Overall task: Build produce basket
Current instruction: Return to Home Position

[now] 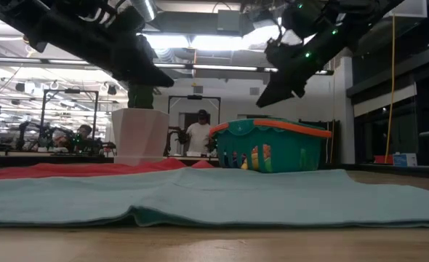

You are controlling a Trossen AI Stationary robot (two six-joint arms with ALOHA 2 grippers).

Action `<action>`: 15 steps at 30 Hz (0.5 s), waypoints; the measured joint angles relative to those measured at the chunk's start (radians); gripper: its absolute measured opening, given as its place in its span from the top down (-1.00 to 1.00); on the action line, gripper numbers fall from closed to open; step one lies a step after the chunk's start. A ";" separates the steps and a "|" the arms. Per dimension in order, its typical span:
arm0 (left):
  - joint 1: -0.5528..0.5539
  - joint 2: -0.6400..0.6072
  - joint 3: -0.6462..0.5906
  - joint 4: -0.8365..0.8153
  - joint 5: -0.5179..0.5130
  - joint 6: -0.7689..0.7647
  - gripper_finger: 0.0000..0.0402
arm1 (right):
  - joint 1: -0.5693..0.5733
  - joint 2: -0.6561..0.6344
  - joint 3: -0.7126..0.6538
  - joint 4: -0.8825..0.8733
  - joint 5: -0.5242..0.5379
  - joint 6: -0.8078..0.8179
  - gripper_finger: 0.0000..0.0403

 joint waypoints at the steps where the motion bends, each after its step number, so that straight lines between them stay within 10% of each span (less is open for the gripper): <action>1: -0.001 -0.010 0.000 -0.007 0.033 0.005 0.23 | 0.011 -0.015 -0.008 0.003 0.000 -0.001 0.78; 15: -0.067 -0.498 -0.233 0.007 0.103 0.010 0.26 | 0.243 -0.349 -0.354 0.386 0.000 -0.042 0.78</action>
